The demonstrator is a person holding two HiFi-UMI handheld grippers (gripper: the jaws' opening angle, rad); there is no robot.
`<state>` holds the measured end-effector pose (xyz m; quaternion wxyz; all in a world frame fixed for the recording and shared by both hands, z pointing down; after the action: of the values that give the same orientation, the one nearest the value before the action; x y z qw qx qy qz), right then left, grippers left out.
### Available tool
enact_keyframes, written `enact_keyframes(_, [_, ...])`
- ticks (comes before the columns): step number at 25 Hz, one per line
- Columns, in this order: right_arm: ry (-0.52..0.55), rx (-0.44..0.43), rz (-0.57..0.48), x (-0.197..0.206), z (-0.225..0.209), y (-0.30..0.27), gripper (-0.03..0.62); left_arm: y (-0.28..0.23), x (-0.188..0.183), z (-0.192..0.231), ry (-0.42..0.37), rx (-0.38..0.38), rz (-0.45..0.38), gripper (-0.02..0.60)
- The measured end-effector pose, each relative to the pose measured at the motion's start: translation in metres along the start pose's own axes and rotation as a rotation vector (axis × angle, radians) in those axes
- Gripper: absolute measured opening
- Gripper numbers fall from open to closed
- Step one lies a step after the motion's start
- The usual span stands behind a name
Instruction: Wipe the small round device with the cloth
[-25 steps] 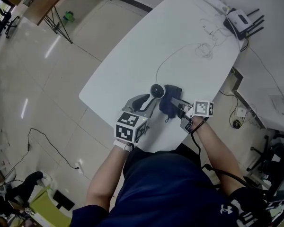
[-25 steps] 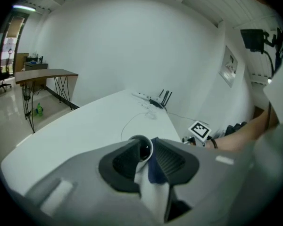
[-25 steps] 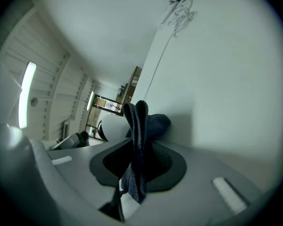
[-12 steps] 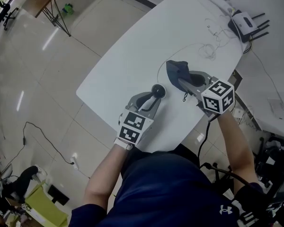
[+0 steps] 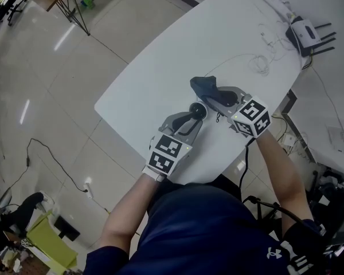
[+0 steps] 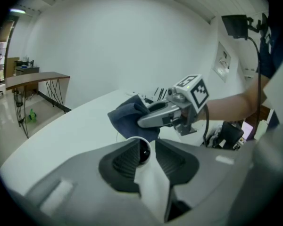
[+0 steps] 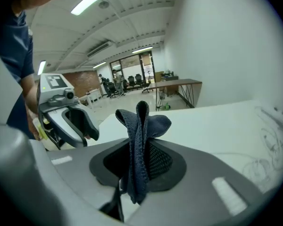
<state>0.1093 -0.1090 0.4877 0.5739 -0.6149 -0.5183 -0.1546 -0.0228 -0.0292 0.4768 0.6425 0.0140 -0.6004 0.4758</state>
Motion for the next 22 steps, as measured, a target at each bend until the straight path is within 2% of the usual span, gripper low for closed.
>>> enact_keyframes(3, [-0.228,-0.067,-0.004,0.035,-0.014,-0.011,0.080,-0.001,0.003,-0.002,0.005,0.004,0.008,0.103])
enact_keyframes(5, [-0.342,-0.104,0.003,0.056,-0.020,-0.019,0.080,-0.001,0.003,-0.003,0.003,0.004,0.010,0.103])
enact_keyframes(7, [-0.400,-0.106,0.012,0.068,-0.028,-0.022,0.080,-0.001,0.004,-0.003,-0.001,0.002,0.011,0.103])
enact_keyframes(9, [-0.401,-0.101,0.008,0.064,-0.036,-0.019,0.080,-0.001,0.004,-0.003,-0.004,-0.002,0.010,0.103])
enact_keyframes(12, [-0.286,-0.148,-0.035,0.018,-0.039,-0.006,0.080,0.000,0.004,-0.002,-0.003,-0.010,0.005,0.103])
enact_keyframes(15, [-0.082,-0.307,-0.046,-0.049,-0.019,0.001,0.080,0.001,0.005,-0.001,0.008,-0.017,0.000,0.103])
enact_keyframes(18, [0.124,-0.481,0.060,-0.081,0.015,-0.009,0.080,0.000,0.005,-0.002,0.013,-0.021,-0.002,0.103])
enact_keyframes(20, [0.201,-0.568,0.159,-0.078,0.030,-0.023,0.080,0.000,0.006,-0.005,0.013,-0.021,-0.003,0.103])
enact_keyframes(22, [0.241,-0.601,0.239,-0.068,0.033,-0.038,0.081,0.002,0.007,-0.007,0.021,-0.021,-0.004,0.103])
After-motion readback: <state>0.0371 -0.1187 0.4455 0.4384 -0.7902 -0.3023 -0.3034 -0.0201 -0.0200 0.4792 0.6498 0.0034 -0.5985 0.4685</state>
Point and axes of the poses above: the fingertips, and each gripper's own axes: y backward along the fingers, z to its left, x out of its underside, the point moved 7 cm from there along y, backward along the fingers, and after that the axes turned 7 degrees about -x, right-handed, at the moved point
